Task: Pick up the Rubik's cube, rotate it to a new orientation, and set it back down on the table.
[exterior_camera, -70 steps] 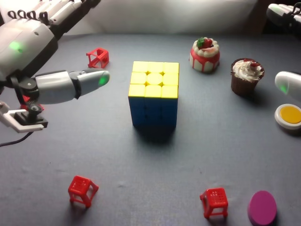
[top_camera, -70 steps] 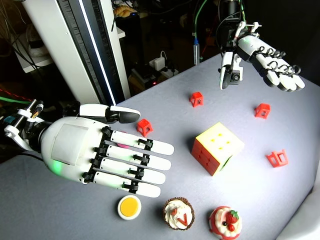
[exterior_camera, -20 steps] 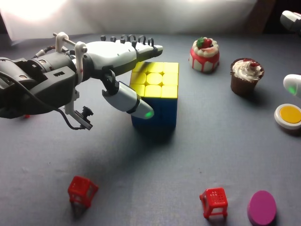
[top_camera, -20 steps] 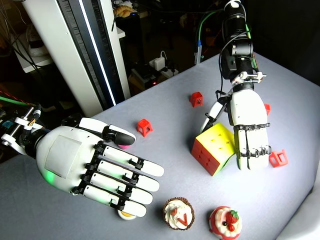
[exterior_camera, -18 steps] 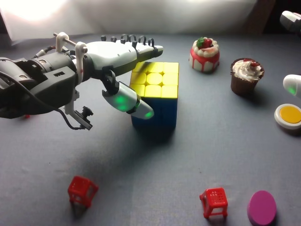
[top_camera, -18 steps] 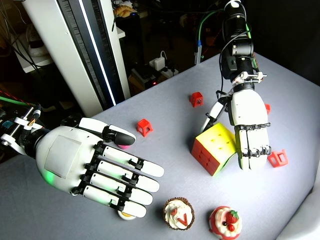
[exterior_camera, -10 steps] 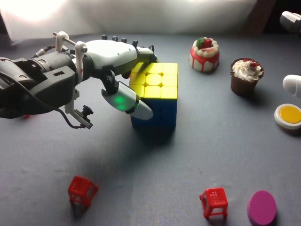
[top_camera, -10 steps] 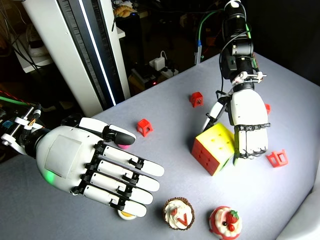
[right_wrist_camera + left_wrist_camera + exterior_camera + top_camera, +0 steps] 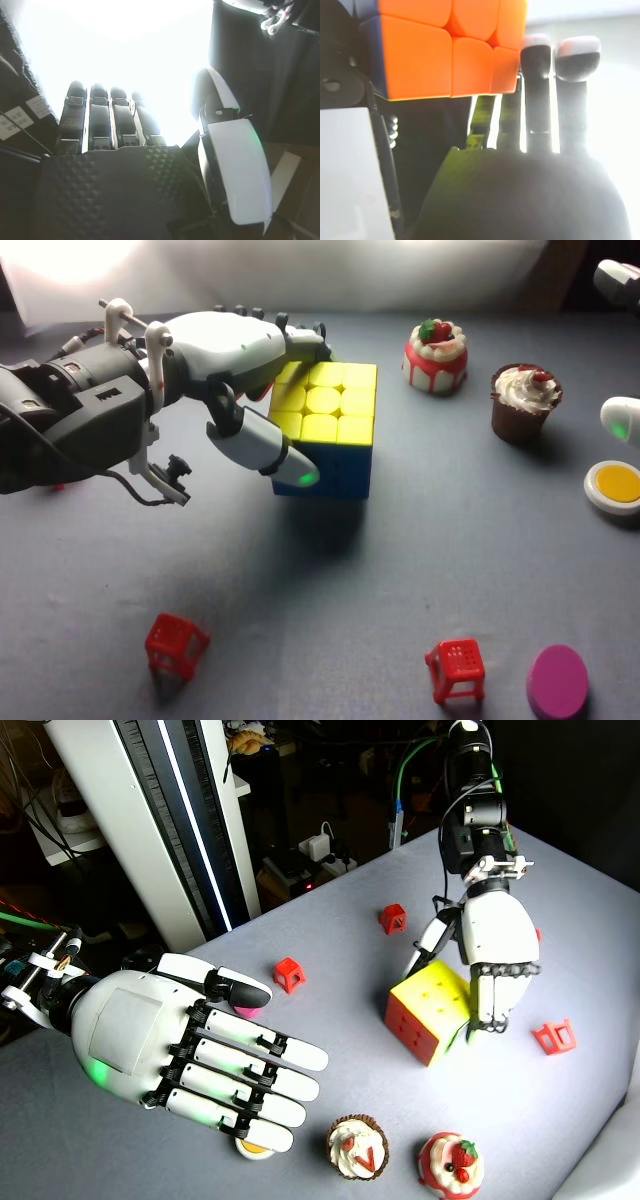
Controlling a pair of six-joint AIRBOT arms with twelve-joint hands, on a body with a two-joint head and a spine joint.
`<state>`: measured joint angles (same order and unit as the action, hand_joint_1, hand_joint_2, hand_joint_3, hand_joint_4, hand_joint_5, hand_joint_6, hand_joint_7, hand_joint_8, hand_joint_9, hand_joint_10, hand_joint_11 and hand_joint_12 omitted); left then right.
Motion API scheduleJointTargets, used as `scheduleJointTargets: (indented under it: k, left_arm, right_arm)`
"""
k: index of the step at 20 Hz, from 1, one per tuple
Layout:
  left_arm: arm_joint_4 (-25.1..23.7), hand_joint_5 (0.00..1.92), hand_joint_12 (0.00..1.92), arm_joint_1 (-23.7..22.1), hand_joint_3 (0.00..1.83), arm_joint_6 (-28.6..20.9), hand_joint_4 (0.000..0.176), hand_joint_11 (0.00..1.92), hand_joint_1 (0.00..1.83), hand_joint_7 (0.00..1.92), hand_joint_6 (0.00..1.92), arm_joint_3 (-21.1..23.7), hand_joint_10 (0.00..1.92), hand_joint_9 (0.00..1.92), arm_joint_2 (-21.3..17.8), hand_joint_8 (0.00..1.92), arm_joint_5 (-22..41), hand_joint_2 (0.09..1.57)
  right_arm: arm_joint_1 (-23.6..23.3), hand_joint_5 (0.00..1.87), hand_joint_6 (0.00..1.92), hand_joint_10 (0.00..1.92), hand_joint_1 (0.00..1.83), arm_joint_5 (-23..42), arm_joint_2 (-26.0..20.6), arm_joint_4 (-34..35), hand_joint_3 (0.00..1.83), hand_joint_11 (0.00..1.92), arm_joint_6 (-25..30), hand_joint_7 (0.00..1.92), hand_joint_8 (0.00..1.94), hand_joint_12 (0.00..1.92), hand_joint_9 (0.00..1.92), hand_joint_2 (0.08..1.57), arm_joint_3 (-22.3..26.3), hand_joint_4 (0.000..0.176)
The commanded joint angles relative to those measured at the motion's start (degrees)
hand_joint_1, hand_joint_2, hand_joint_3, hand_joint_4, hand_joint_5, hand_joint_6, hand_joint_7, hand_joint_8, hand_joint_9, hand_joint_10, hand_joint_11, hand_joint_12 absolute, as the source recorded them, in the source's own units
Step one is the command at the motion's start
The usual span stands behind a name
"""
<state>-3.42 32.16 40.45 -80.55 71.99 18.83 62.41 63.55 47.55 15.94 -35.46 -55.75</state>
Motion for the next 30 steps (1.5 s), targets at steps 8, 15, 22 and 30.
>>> scheduleJointTargets:
  k: [8,15,22,30]
  left_arm:
    - [-1.1,0.64,1.92,-1.6,0.78,-2.2,0.0,0.99,1.03,0.73,1.76,2.2,1.92,0.82,-1.9,1.92,13.4,0.97]
    - [-3.9,0.7,1.92,-2.3,0.86,-4.3,0.0,1.12,1.03,0.94,1.73,3.9,1.92,1.02,-3.4,1.92,18.7,0.9]
    - [-4.0,1.01,1.92,-2.0,0.69,-5.4,0.0,1.23,1.39,1.08,1.92,6.0,1.92,1.14,-6.0,1.92,25.8,0.87]
    - [-4.3,1.06,1.92,-2.5,1.11,-5.4,0.0,1.43,1.22,1.21,1.92,7.3,1.92,1.31,-7.8,1.92,30.9,0.69]
  right_arm:
    - [-0.9,0.0,0.0,0.0,0.37,9.0,0.1,-2.2,0.02,0.0,0.4,0.0,0.0,0.0,0.0,1.38,-0.5,0.0]
    - [-3.0,0.0,0.0,0.01,0.0,8.4,3.0,-6.0,0.13,0.02,0.4,0.0,0.0,0.02,0.02,1.57,-4.5,0.0]
    - [-6.3,0.09,0.05,0.33,0.0,7.9,8.4,-9.7,0.0,0.0,0.4,0.08,0.0,1.05,0.03,1.41,-10.9,0.0]
    - [-10.6,0.02,0.11,0.43,0.0,7.9,12.4,-12.0,0.0,0.0,0.4,0.09,0.0,0.76,0.0,1.37,-14.4,0.0]
